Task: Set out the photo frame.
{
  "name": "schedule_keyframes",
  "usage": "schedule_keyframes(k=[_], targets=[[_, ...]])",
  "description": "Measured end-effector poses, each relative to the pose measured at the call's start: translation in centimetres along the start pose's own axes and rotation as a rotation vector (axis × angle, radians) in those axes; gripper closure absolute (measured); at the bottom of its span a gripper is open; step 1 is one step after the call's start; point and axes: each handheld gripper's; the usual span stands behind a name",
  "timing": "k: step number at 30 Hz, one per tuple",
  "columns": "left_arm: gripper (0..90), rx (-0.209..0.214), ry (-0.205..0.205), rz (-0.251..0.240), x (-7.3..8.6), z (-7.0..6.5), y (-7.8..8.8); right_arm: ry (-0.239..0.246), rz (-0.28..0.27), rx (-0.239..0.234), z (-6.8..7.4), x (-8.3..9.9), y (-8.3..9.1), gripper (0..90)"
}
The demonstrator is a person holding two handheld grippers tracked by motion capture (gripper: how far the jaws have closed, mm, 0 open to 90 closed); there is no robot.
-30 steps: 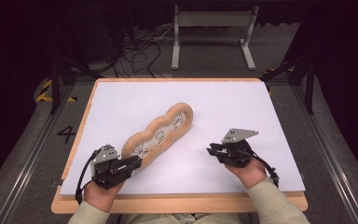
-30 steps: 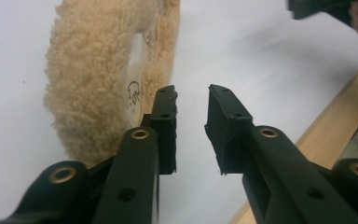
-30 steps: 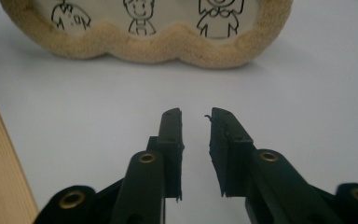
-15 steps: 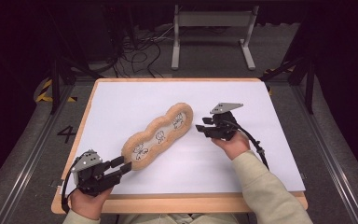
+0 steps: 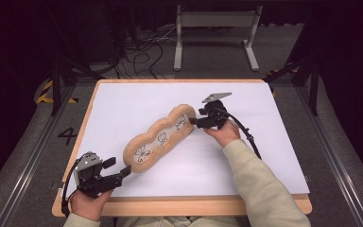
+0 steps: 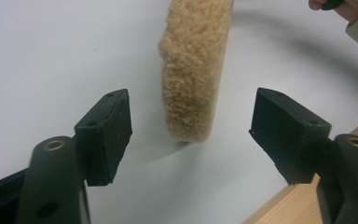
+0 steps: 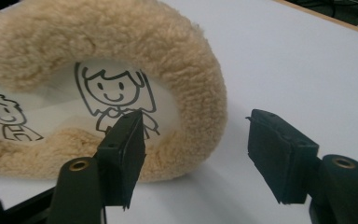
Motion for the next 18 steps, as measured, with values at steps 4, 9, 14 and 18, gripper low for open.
schedule_keyframes(k=[4,9,14,18], targets=[[25.2,-0.007,0.019,0.02,0.0,0.7,-1.0,-0.002,0.017,-0.037,-0.2,-0.2,-1.5,35.6],[28.3,0.003,0.035,0.044,-0.1,1.3,-2.4,0.019,0.038,-0.075,0.2,-0.4,-2.9,35.5],[37.1,0.004,0.042,0.06,-0.2,1.3,-3.2,0.009,0.033,-0.101,-0.1,-0.2,-3.3,34.3],[54.4,0.01,0.024,0.072,-0.4,0.8,-3.7,0.025,0.026,-0.14,-0.3,-0.1,-3.5,38.7]])
Point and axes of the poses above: each handheld gripper's, and its own axes: y roughly backward along the jaws, x roughly out of its underside, z roughly to its left, and after that the axes turned 10 degrees about x, right-handed
